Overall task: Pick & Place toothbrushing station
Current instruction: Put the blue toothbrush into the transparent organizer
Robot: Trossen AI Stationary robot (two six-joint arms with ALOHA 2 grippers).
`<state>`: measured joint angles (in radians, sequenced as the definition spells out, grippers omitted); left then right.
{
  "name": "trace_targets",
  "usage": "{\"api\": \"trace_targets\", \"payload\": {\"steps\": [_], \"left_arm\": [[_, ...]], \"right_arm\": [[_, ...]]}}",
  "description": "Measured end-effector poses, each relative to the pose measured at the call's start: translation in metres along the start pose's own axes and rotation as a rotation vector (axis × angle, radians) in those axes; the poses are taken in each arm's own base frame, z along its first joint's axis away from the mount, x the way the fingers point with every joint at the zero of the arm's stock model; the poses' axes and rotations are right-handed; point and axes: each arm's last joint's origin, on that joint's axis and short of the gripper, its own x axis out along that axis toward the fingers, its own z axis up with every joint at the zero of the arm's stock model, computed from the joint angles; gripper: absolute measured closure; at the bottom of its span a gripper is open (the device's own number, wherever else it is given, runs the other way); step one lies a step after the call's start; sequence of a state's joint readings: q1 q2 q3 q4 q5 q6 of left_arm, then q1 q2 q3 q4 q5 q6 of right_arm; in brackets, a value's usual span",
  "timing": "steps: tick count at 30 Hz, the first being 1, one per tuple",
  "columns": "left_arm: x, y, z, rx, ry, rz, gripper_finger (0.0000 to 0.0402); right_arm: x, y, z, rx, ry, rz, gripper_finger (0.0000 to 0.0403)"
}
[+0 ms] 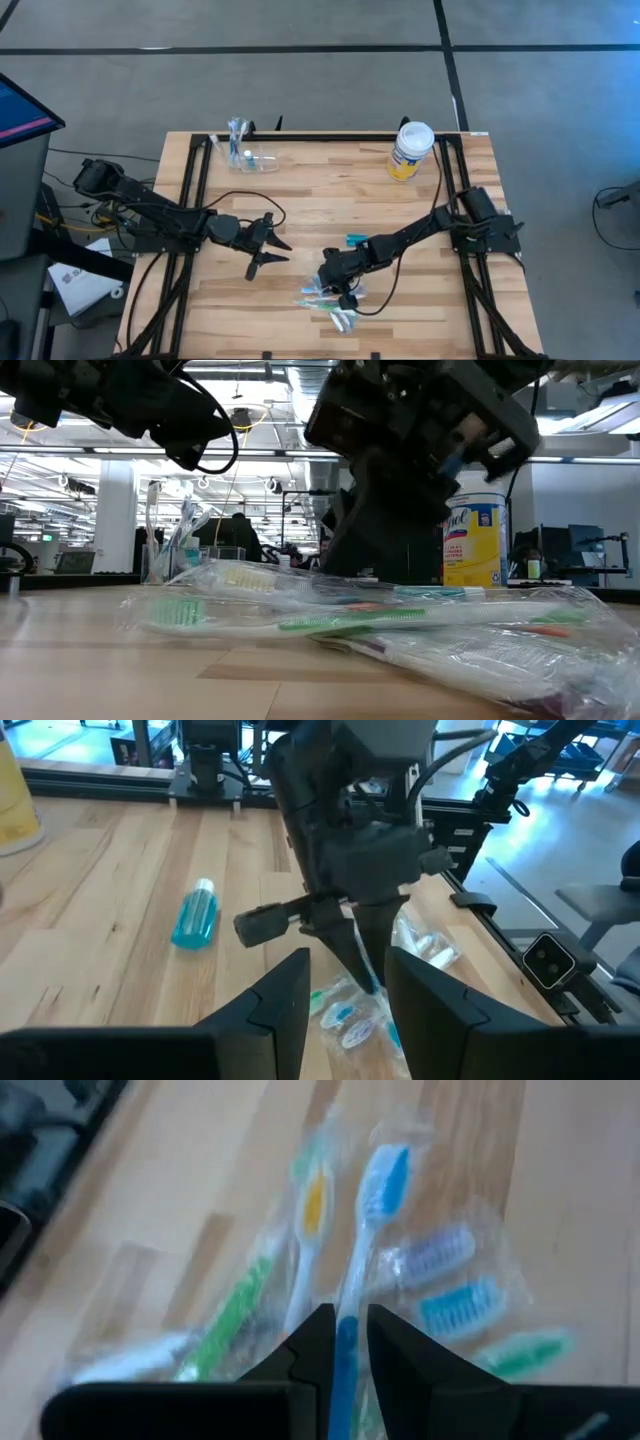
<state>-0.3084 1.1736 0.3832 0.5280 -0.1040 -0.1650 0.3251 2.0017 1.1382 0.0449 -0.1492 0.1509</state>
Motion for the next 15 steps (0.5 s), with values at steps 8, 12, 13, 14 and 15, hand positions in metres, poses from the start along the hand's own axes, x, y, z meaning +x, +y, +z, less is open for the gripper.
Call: {"api": "trace_targets", "payload": {"steps": [8,12,13,14,15], "left_arm": [[0.0,-0.0001,0.0004,0.0,-0.004,-0.001,0.0276],[0.0,-0.0001,0.0004,-0.001,-0.005,-0.001,0.0276],[0.0,-0.0001,0.0004,0.0,-0.005,-0.001,0.0276],[0.0,-0.0001,0.0004,-0.001,-0.005,-0.001,0.0276],[0.0,-0.0001,0.0004,-0.001,-0.005,-0.001,0.0276]], "right_arm": [[-0.0001,0.0007,0.0022,-0.046,-0.022,0.013,0.0345],[-0.0006,-0.0016,0.0051,-0.049,-0.049,0.011,0.0329],[-0.0006,-0.0015,0.0051,-0.049,-0.049,0.012,0.0322],[-0.0006,-0.0017,0.0051,-0.049,-0.049,0.011,0.0316],[-0.0006,-0.002,0.0052,-0.047,-0.05,0.009,0.031]]}}
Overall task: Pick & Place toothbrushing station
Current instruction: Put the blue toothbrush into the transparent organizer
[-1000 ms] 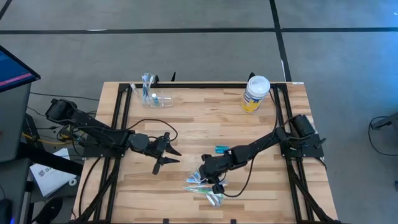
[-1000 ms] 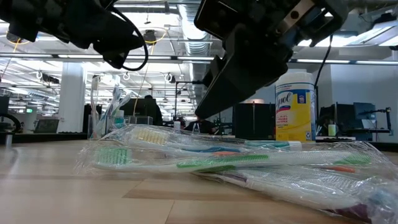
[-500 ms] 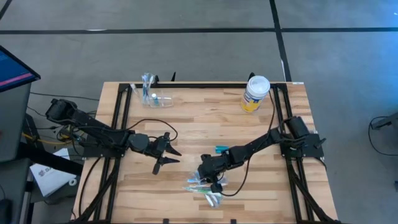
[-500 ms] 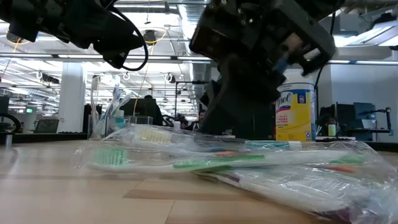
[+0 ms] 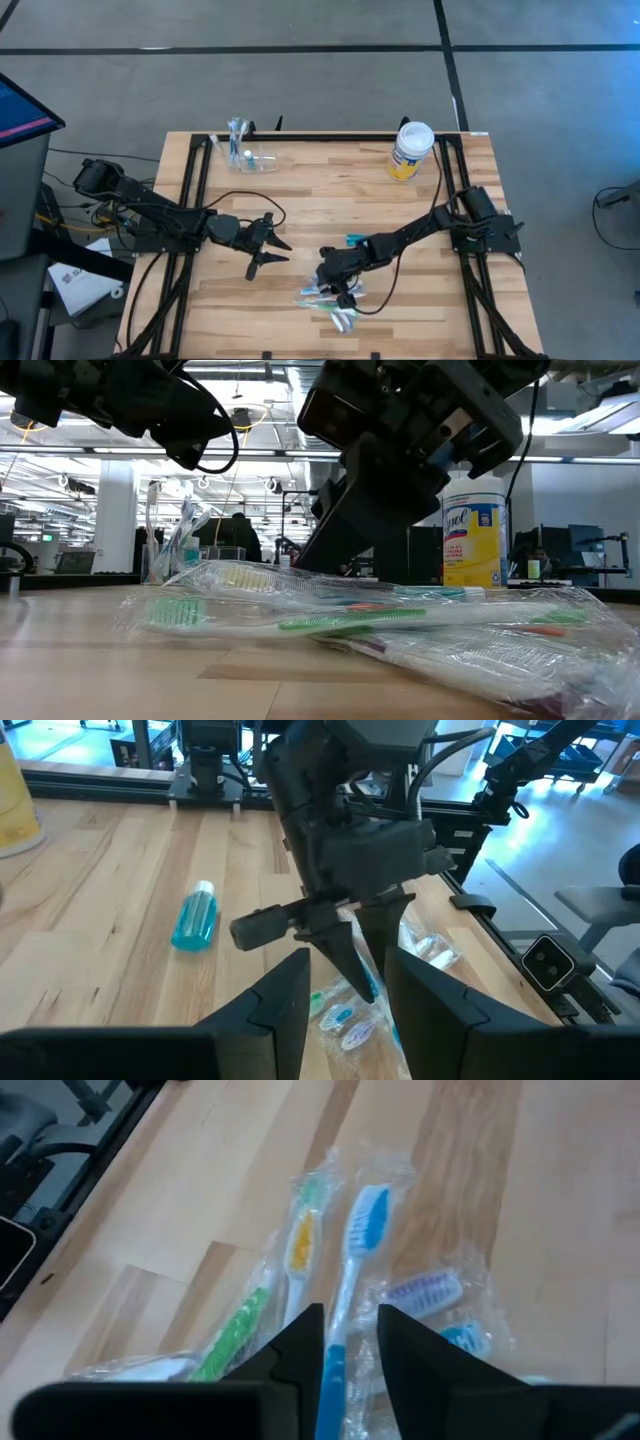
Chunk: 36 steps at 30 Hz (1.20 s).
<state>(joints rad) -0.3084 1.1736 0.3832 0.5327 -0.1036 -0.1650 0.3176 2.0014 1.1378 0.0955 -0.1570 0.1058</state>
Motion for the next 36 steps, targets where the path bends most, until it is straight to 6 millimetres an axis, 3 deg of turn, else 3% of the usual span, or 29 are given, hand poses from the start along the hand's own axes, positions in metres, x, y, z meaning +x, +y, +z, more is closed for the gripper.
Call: {"api": "trace_targets", "payload": {"steps": [8,23,31,36], "left_arm": [[0.0,0.0,0.0,0.0,0.0,0.0,0.0276],[0.0,0.0,0.0,0.0,0.0,0.0,0.0276],[0.0,0.0,0.0,0.0,0.0,0.0,0.0276],[0.0,0.0,0.0001,0.0,-0.001,0.0,0.0276]], "right_arm": [[0.0,-0.0005,-0.0008,0.001,0.006,-0.021,0.0279],[0.0,-0.0002,-0.0056,0.007,0.055,-0.032,0.0284],[-0.0001,-0.0005,-0.0074,0.015,0.073,-0.034,0.0318],[-0.0005,-0.0006,-0.0091,0.019,0.092,-0.036,0.0383]]}}
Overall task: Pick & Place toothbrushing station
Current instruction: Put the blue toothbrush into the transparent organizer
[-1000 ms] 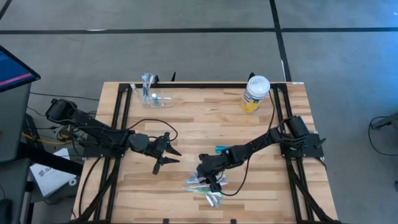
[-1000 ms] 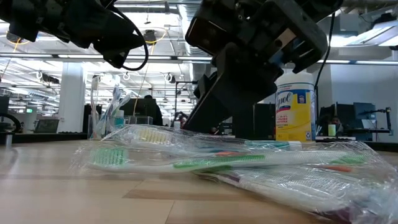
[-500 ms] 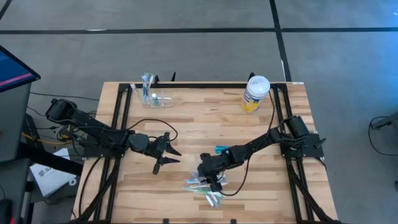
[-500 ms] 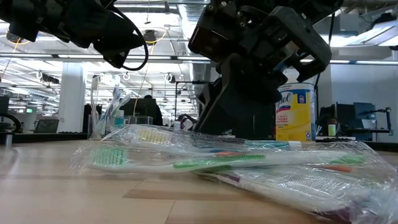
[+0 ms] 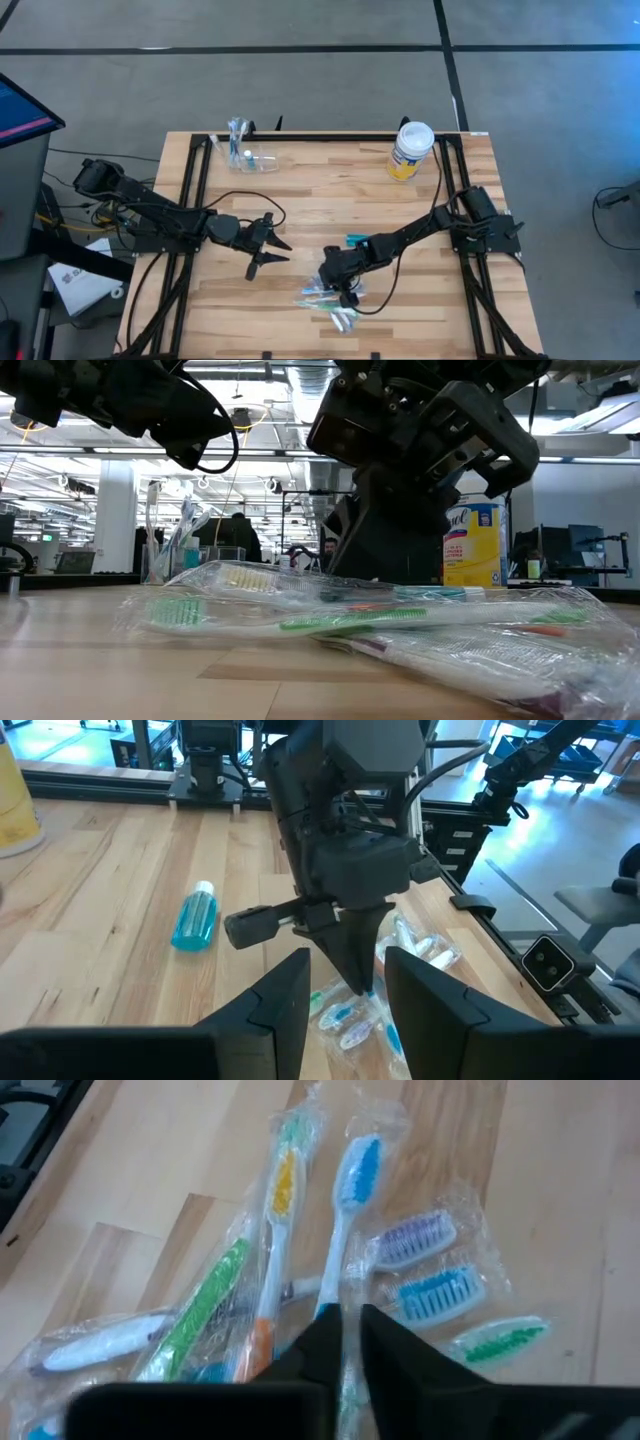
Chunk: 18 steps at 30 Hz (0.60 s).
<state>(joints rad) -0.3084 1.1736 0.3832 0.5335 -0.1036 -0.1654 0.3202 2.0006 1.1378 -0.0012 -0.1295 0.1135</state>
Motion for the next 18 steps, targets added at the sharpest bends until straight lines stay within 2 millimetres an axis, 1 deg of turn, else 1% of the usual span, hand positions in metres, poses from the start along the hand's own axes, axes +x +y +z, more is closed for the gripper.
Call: {"api": "trace_targets", "payload": {"steps": [2,8,18], "left_arm": [[0.0,0.0,0.0,0.0,0.0,0.0,0.0276],[0.0,0.0,0.0,0.0,-0.001,0.0,0.0276],[0.0,0.0,0.001,0.0,-0.006,-0.001,0.0276]], "right_arm": [[0.0,0.0,-0.001,-0.003,0.015,-0.002,0.0396],[-0.001,0.0,0.001,-0.008,0.029,-0.004,0.0402],[-0.014,0.003,0.034,-0.092,0.059,-0.073,0.0403]]}}
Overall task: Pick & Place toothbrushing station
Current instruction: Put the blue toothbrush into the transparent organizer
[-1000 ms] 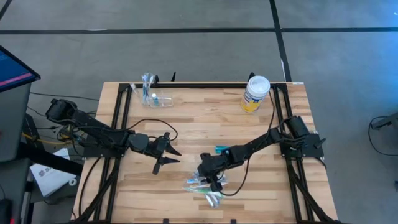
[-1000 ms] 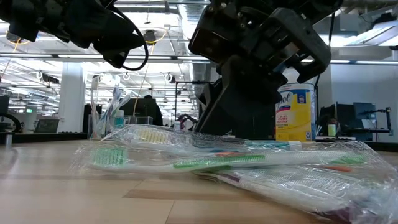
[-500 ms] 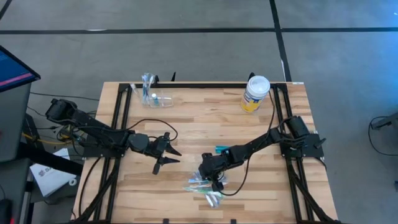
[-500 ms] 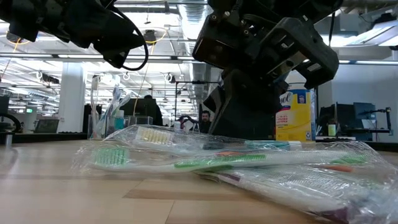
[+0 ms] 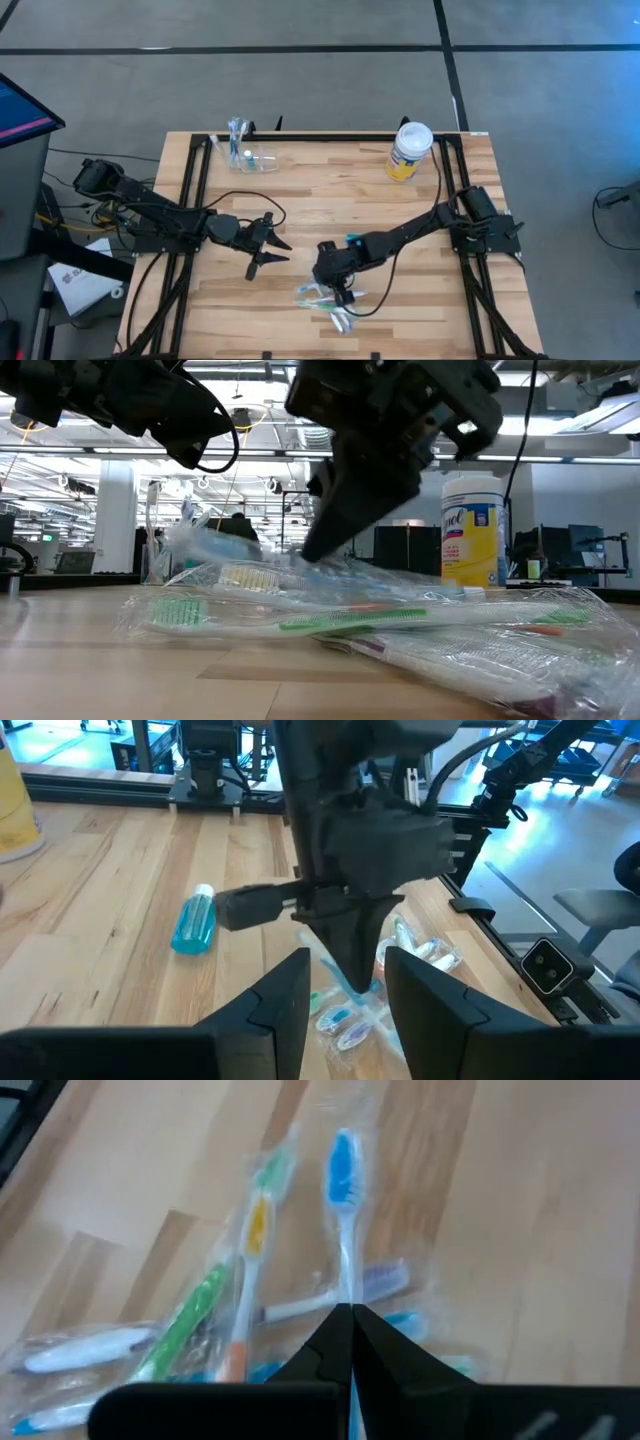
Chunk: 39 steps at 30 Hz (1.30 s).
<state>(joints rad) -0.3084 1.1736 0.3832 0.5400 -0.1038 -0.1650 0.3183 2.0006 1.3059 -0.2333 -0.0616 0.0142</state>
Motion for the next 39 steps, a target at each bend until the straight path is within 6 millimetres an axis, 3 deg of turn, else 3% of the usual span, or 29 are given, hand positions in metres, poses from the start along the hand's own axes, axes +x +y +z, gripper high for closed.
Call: {"api": "trace_targets", "payload": {"steps": [9,26,33,39], "left_arm": [[0.0,0.0,0.0,0.002,-0.003,0.0,0.0276],[0.0,-0.001,0.007,0.028,-0.07,-0.008,0.0276],[-0.002,-0.001,0.017,0.094,-0.182,0.029,0.0276],[-0.004,-0.001,0.027,0.195,-0.288,0.085,0.0276]], "right_arm": [[-0.018,-0.002,0.021,-0.05,-0.064,-0.008,0.0403],[-0.111,-0.001,0.057,-0.171,-0.331,-0.153,0.0403],[-0.125,-0.004,0.068,-0.185,-0.458,-0.199,0.0403],[-0.13,-0.018,0.074,-0.159,-0.528,-0.244,0.0403]]}}
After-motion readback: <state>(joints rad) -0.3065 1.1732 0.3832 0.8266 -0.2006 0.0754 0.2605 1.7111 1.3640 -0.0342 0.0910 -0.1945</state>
